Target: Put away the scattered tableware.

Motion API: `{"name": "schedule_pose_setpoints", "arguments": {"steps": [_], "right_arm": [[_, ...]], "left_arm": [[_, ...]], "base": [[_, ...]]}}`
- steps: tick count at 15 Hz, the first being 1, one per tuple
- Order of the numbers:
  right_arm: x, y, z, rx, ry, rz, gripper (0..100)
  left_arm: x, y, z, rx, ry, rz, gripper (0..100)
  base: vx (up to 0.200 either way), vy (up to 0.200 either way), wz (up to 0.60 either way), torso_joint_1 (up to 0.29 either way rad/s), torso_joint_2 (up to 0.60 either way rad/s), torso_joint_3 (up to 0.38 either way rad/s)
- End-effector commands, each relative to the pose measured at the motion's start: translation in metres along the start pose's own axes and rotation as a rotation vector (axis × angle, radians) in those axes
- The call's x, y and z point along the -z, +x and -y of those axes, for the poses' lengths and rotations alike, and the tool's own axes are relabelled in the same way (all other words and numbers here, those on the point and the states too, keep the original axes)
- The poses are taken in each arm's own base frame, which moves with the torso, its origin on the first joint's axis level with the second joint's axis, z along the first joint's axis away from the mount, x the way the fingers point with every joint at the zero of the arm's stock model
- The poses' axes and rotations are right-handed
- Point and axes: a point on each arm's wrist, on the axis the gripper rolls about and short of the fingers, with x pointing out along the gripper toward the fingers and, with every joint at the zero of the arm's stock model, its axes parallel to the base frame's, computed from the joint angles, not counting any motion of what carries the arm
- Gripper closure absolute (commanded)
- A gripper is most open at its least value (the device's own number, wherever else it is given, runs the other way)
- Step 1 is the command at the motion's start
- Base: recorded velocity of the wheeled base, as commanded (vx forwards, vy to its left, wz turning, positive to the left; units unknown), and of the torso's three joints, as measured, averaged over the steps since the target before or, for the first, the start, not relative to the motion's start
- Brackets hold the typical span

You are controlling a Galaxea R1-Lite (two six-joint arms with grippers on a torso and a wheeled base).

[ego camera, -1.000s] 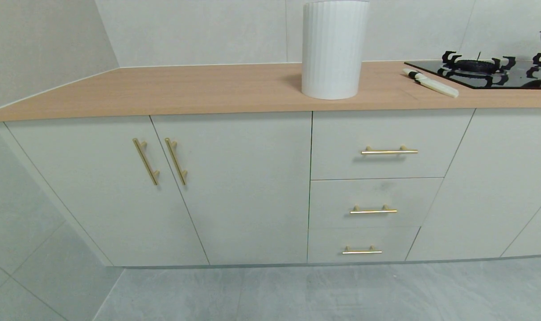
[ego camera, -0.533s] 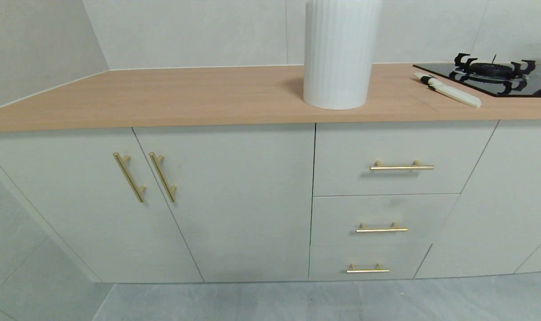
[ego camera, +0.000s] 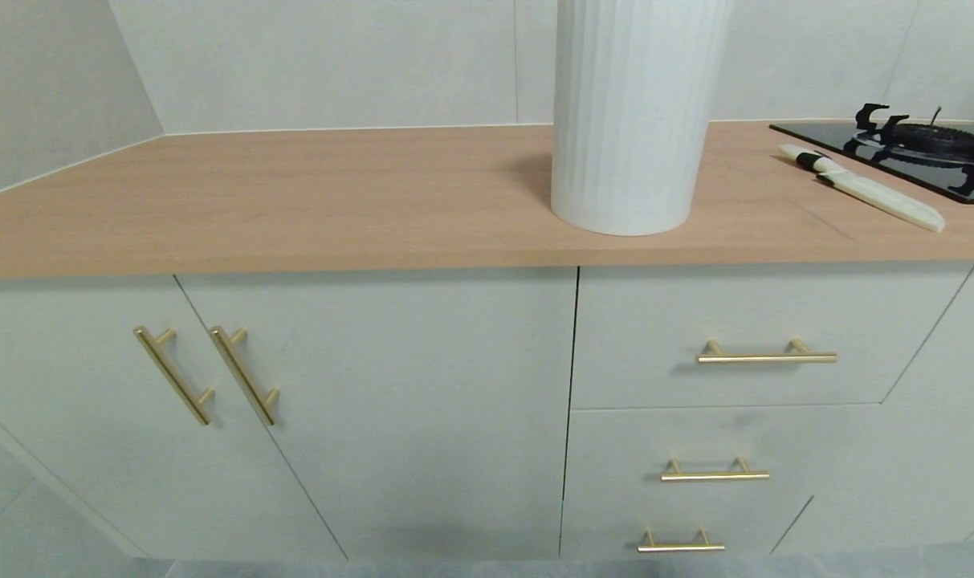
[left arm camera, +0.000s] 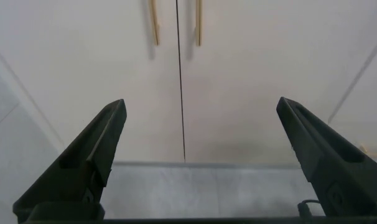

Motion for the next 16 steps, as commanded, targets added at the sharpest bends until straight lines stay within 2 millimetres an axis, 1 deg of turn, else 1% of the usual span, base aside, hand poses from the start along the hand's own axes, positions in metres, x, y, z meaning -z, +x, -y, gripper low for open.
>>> {"name": "schedule_pose_setpoints", "arguments": {"steps": [1,4,14,16], "right_arm": [[-0.0001,0.0001,0.0,-0.001,0.0,-0.002,0],[-0.0001,0.0001,0.0,-0.001,0.0,-0.002,0],[-0.0001,0.0001,0.0,-0.001,0.0,-0.002,0],[-0.0001,0.0001,0.0,-0.001,0.0,-0.002,0]], "left_arm": [[-0.0001,0.0,0.0,-0.001,0.0,0.001,0],[-0.0001,0.0,0.0,0.0,0.0,0.001,0],[-0.0001,0.0,0.0,-0.001,-0.001,0.001,0],[-0.0001,0.0,0.0,-0.001,-0.001,0.001,0]], "base": [[0.2,0.0,0.0,0.002,0.01,0.002],[0.2,0.0,0.0,0.001,0.0,0.004],[0.0,0.0,0.0,0.0,0.0,0.0],[0.0,-0.2,0.0,0.002,0.0,0.002]]}}
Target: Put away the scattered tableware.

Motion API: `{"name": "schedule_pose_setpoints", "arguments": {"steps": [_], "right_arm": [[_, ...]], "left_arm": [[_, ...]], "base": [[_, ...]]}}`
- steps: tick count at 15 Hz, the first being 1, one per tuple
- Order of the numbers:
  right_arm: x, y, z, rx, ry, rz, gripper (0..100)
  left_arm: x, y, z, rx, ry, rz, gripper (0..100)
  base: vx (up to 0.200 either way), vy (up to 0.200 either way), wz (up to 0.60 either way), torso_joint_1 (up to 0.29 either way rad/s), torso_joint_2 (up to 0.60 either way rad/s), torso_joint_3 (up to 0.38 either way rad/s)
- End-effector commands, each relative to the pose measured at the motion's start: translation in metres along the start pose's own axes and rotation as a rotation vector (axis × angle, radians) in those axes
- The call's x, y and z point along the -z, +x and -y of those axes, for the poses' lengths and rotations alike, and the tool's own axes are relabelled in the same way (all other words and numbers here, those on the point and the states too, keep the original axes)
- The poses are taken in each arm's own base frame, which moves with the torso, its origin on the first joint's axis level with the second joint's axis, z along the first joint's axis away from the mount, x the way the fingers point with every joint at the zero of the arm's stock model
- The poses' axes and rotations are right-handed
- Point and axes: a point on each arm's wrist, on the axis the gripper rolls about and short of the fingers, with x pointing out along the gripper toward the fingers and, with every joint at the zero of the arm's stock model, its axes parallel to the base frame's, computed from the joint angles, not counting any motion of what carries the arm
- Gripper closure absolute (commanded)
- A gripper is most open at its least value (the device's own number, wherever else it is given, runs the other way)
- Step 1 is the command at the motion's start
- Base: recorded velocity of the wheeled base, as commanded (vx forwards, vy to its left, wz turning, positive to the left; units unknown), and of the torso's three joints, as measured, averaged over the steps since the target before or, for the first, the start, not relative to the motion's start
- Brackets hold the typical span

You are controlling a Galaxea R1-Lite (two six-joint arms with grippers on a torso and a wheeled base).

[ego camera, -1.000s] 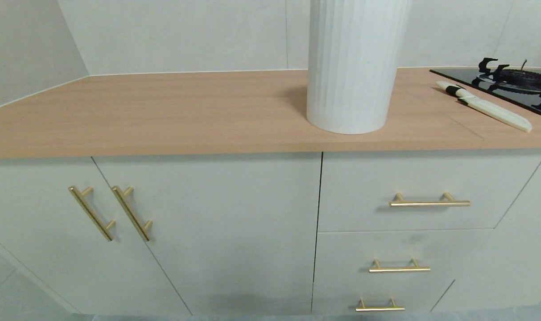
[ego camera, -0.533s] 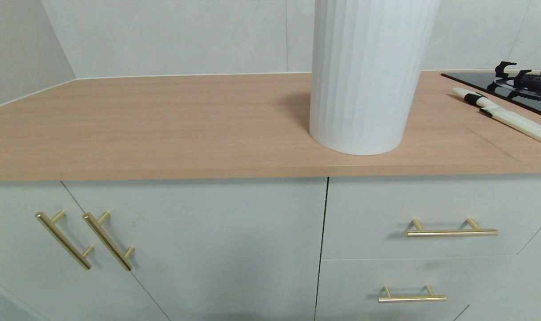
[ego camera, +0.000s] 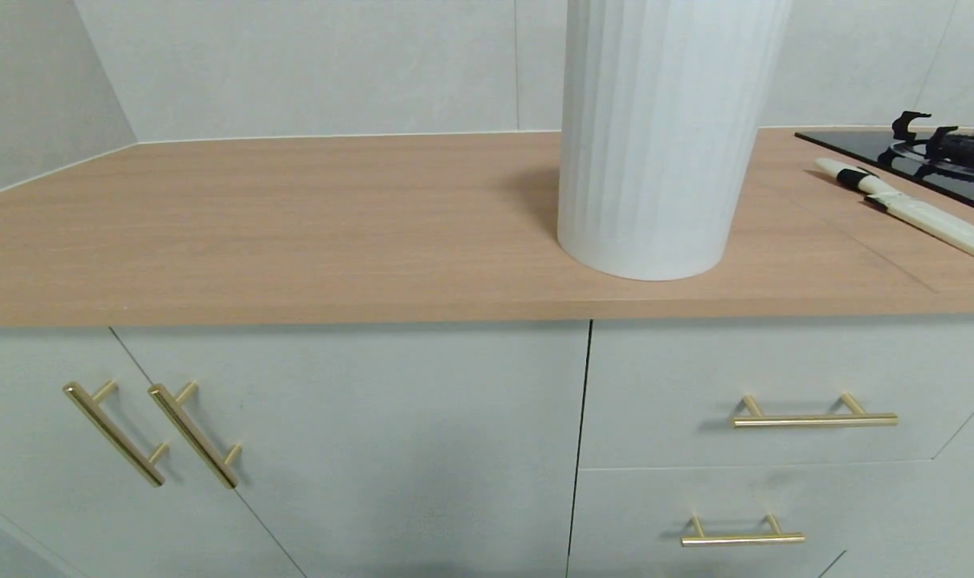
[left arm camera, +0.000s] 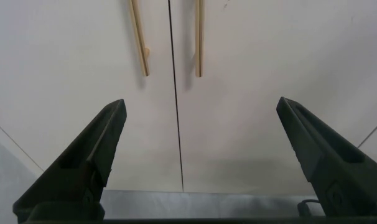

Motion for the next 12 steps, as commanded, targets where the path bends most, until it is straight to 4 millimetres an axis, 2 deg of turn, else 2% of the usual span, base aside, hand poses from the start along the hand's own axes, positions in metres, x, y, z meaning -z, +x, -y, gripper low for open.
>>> {"name": "schedule_pose_setpoints", "arguments": {"steps": [1,6,12], "right_arm": [[-0.0001,0.0001,0.0,-0.001,0.0,-0.001,0],[-0.0001,0.0001,0.0,-0.001,0.0,-0.001,0],[-0.0001,0.0001,0.0,-0.001,-0.002,-0.001,0]], "left_arm": [[0.0,0.0,0.0,-0.001,0.0,0.0,0],[0.0,0.0,0.0,-0.001,-0.002,0.0,0],[0.0,0.0,0.0,-0.001,-0.002,0.0,0]], "base": [[0.0,-0.2,0.0,-0.012,0.0,0.012],[0.0,-0.2,0.0,0.002,0.01,0.003],[0.0,0.0,0.0,0.0,0.0,0.0]]}}
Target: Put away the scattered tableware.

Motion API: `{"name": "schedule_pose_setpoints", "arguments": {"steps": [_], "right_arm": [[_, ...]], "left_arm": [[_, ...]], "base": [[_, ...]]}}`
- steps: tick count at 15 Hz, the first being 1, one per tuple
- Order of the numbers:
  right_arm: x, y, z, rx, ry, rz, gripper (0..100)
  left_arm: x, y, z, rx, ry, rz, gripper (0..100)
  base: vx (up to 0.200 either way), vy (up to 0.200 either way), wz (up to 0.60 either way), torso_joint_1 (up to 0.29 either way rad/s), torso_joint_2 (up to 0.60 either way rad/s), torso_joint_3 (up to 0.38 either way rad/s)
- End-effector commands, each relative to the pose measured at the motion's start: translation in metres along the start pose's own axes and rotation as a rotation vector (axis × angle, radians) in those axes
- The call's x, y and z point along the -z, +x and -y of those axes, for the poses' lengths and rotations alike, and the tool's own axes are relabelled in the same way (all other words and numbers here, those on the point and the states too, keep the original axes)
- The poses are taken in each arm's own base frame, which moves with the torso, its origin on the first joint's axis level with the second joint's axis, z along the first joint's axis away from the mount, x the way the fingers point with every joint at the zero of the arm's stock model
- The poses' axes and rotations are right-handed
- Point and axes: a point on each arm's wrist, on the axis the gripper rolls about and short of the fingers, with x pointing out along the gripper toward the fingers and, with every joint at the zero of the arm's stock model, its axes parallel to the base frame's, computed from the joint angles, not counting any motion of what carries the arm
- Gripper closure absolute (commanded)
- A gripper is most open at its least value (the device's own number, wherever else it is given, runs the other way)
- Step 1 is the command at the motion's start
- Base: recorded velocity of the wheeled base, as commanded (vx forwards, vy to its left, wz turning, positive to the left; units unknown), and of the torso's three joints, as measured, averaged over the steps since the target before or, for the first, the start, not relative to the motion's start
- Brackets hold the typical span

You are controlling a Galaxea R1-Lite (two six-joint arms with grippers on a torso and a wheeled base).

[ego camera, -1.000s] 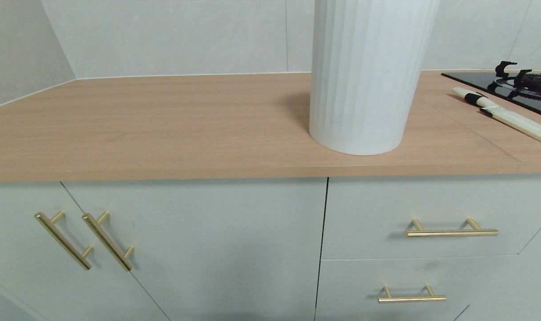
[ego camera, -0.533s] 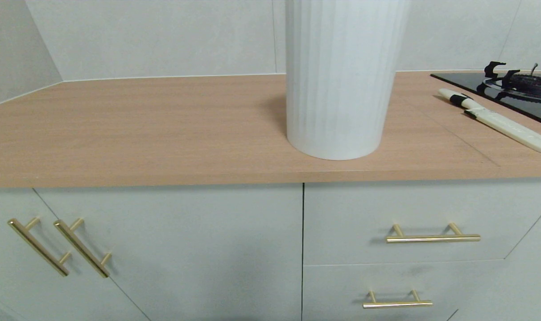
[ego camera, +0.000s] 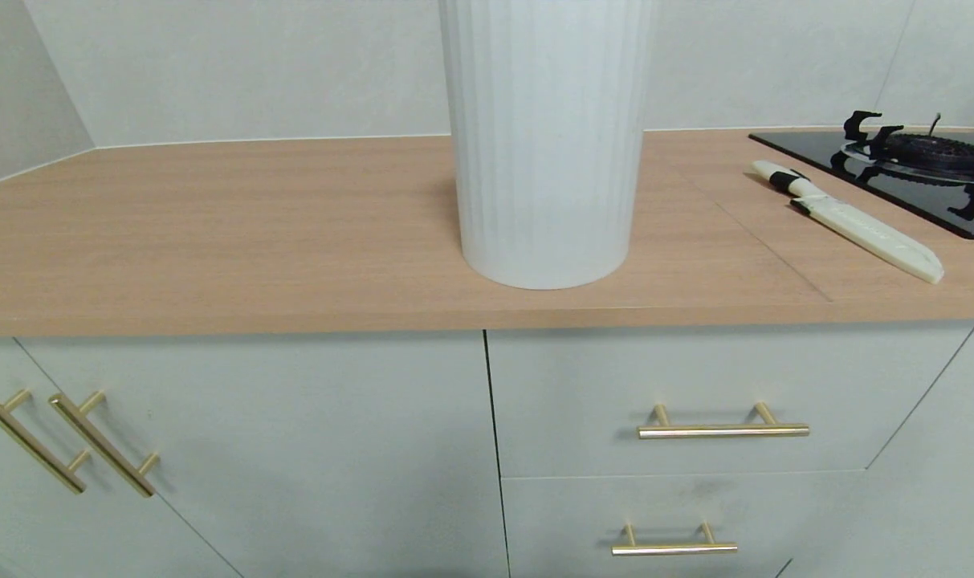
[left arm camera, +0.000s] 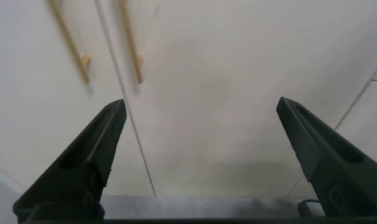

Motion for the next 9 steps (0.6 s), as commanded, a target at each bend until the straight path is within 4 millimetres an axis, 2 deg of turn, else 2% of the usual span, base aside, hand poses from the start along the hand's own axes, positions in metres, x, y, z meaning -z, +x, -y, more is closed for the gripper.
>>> {"name": "schedule_pose_setpoints", "arguments": {"steps": [1,9], "right_arm": [[-0.0001,0.0001,0.0,-0.001,-0.001,-0.001,0],[-0.0001,0.0001,-0.0002,-0.008,-0.004,-0.001,0]], "left_arm": [[0.0,0.0,0.0,0.0,-0.001,0.0,0],[0.0,0.0,0.0,0.0,-0.001,0.0,0]], "base": [[0.0,0.0,0.0,0.0,0.0,0.0],[0.0,0.0,0.0,0.0,0.0,0.0]]}}
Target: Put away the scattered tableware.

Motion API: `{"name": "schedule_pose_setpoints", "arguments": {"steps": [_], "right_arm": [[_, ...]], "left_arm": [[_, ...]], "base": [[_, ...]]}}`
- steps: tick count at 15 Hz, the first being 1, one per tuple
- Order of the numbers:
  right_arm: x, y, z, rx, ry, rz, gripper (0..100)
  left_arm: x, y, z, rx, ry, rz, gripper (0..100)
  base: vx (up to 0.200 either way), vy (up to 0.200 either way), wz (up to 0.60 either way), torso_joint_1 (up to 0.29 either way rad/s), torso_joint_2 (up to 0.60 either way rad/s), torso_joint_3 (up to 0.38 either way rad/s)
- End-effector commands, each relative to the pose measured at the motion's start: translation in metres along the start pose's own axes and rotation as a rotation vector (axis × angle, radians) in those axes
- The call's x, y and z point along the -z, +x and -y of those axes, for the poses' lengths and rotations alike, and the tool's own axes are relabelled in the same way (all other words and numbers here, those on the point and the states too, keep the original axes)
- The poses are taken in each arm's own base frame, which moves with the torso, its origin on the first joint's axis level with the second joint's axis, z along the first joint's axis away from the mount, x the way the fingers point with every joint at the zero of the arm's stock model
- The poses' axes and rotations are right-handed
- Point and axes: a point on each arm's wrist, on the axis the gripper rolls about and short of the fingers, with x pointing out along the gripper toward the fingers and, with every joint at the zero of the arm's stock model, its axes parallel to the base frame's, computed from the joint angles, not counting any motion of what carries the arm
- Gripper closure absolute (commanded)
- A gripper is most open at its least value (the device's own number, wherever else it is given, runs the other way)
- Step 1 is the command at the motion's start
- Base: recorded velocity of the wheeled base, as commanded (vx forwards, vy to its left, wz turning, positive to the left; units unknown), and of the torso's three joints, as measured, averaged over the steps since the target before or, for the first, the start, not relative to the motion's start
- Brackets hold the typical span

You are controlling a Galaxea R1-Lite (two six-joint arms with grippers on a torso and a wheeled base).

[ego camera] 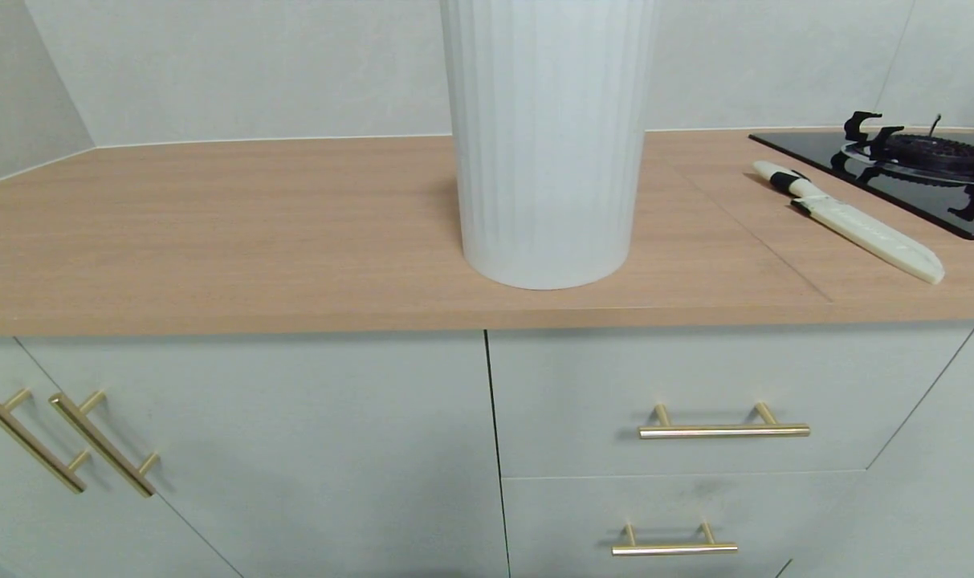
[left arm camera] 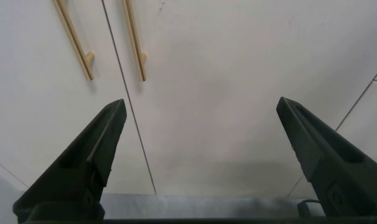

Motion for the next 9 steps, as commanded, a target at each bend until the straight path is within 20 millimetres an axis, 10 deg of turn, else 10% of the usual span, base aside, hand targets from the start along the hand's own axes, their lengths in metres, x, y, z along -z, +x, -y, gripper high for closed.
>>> {"name": "schedule_pose_setpoints", "arguments": {"steps": [1,9], "right_arm": [[-0.0001,0.0001,0.0,-0.002,-0.002,-0.001,0],[-0.0001,0.0001,-0.0001,-0.008,-0.003,-0.001,0]], "left_arm": [[0.0,0.0,0.0,-0.001,0.0,0.0,0],[0.0,0.0,0.0,-0.001,0.0,0.0,0]], "base": [[0.0,0.0,0.0,0.0,0.0,0.0],[0.0,0.0,0.0,0.04,-0.15,-0.142]]}}
